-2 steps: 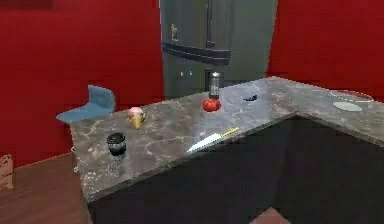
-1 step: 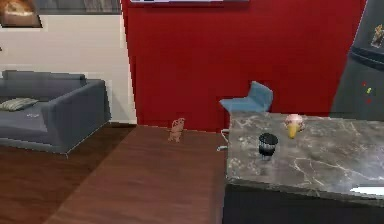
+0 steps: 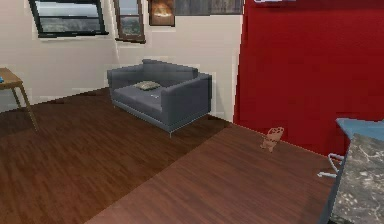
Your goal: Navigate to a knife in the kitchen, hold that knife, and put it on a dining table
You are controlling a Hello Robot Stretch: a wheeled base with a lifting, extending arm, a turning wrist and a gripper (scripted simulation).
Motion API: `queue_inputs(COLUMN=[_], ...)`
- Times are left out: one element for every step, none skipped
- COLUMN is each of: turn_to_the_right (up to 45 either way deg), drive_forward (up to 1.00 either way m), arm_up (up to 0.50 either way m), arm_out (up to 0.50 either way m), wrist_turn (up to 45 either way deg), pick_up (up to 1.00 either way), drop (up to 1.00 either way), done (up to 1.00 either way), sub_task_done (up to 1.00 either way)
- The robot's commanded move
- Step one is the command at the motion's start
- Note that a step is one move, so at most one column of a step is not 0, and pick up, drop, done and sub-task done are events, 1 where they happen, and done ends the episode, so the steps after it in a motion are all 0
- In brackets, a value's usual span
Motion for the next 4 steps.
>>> queue_inputs(turn_to_the_right=[0.0, 0.0, 0.0, 0.0], drive_forward=[0.00, 0.00, 0.00, 0.00], arm_up=[0.50, 0.38, 0.00, 0.00], arm_out=[0.00, 0.00, 0.50, 0.00], wrist_turn=[0.0, 0.0, 0.0, 45.0], pick_up=[0.00, 0.00, 0.00, 0.00], drop=[0.00, 0.00, 0.00, 0.00], done=[0.00, 0.00, 0.00, 0.00], sub_task_done=[0.00, 0.00, 0.00, 0.00])
